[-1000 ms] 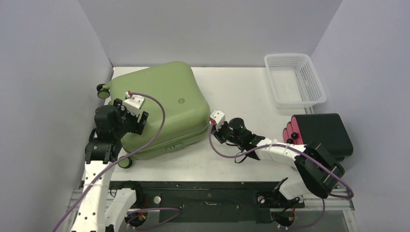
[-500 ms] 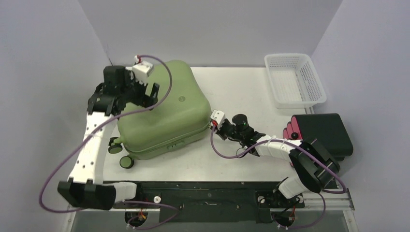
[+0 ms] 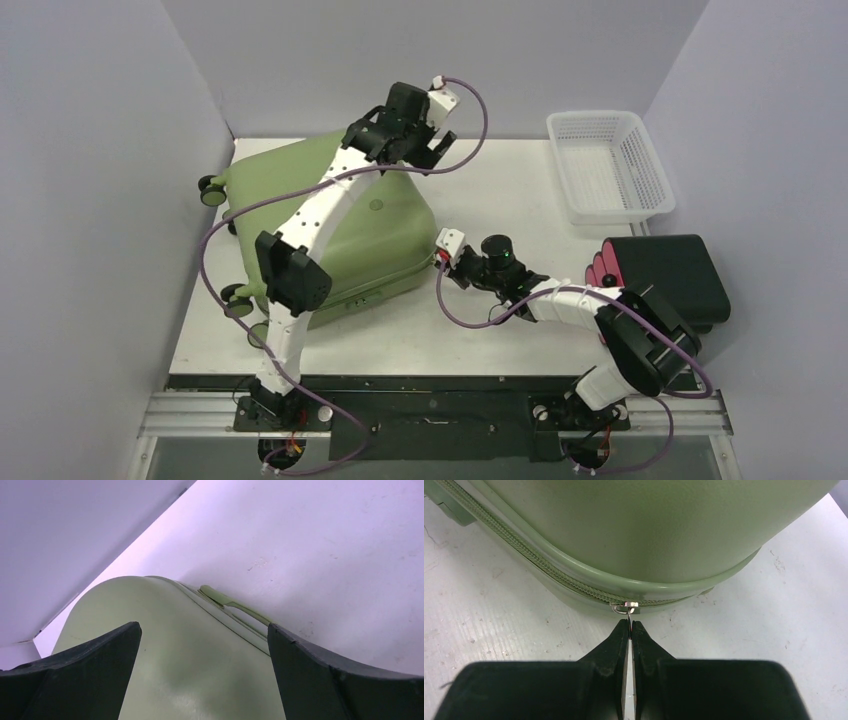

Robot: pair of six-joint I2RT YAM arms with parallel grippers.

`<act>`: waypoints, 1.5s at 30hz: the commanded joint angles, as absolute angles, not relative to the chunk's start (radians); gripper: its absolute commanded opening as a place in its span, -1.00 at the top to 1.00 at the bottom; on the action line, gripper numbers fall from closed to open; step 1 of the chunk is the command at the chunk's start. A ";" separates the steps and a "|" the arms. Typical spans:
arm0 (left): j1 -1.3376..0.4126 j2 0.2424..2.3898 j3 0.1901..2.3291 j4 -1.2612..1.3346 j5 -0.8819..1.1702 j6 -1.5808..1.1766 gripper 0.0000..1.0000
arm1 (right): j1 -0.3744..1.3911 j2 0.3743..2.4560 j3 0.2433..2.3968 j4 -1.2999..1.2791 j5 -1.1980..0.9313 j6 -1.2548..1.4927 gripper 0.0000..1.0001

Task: Open, take out, and arrange the luggage
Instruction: Unzip the luggage at the center of the board.

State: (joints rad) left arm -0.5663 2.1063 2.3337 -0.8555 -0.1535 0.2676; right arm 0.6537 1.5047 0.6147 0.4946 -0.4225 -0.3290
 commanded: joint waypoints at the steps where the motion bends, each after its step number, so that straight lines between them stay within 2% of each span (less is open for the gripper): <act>1: -0.582 2.191 2.391 -0.885 -0.310 0.301 -0.93 | 0.616 1.502 0.619 0.543 -0.405 -0.333 1.00; 4: -0.599 2.161 2.243 -0.813 -0.359 0.342 -0.97 | 0.598 1.488 0.606 0.558 -0.411 -0.329 1.00; 8: -0.600 2.094 2.087 -0.777 -0.360 0.358 -0.40 | 0.555 1.485 0.598 0.603 -0.410 -0.319 1.00; 9: -0.601 2.069 2.047 -0.775 -0.354 0.356 -0.15 | 0.539 1.486 0.602 0.610 -0.406 -0.320 1.00; 10: -0.600 2.045 2.026 -0.775 -0.335 0.354 -0.03 | 0.530 1.497 0.607 0.616 -0.406 -0.322 1.00; 11: -0.602 2.033 1.990 -0.776 -0.323 0.346 0.21 | 0.515 1.505 0.621 0.619 -0.407 -0.323 1.00; 15: -0.607 1.975 1.888 -0.797 -0.263 0.319 0.66 | 0.479 1.580 0.684 0.644 -0.438 -0.322 1.00; 22: -0.604 1.872 1.707 -0.792 -0.216 0.292 0.92 | 0.465 1.700 0.865 0.562 -0.455 -0.180 1.00; 29: -0.572 1.811 1.645 -0.799 -0.069 0.275 0.95 | 0.440 1.827 1.028 0.545 -0.559 0.061 1.00; 31: -0.550 1.792 1.678 -0.812 0.007 0.268 0.91 | 0.437 1.872 1.073 0.562 -0.604 0.117 1.00; 33: -0.513 1.780 1.732 -0.811 0.070 0.244 0.73 | 0.435 1.896 1.082 0.621 -0.637 0.161 1.00; 34: -0.474 1.779 1.758 -0.811 0.087 0.217 0.46 | 0.434 1.897 1.068 0.643 -0.652 0.169 1.00; 35: -0.453 1.779 1.813 -0.805 0.107 0.202 0.31 | 0.434 1.889 1.058 0.674 -0.662 0.170 1.00; 36: -0.409 1.780 1.839 -0.780 0.103 0.169 0.00 | 0.434 1.880 1.027 0.688 -0.664 0.165 1.00; 37: -0.369 1.782 1.880 -0.759 0.070 0.155 -0.14 | 0.437 1.859 1.012 0.703 -0.667 0.145 1.00; 38: -0.352 1.785 1.899 -0.709 0.044 0.128 -0.37 | 0.439 1.832 0.983 0.701 -0.669 0.107 1.00; 41: -0.297 1.831 1.974 -0.606 -0.166 0.111 -0.80 | 0.467 1.768 0.927 0.649 -0.664 0.001 1.00; 43: -0.288 1.898 2.026 -0.527 -0.309 0.153 -0.92 | 0.492 1.729 0.892 0.611 -0.654 -0.069 1.00; 45: -0.288 1.993 2.098 -0.511 -0.404 0.194 -0.96 | 0.514 1.706 0.861 0.591 -0.640 -0.110 1.00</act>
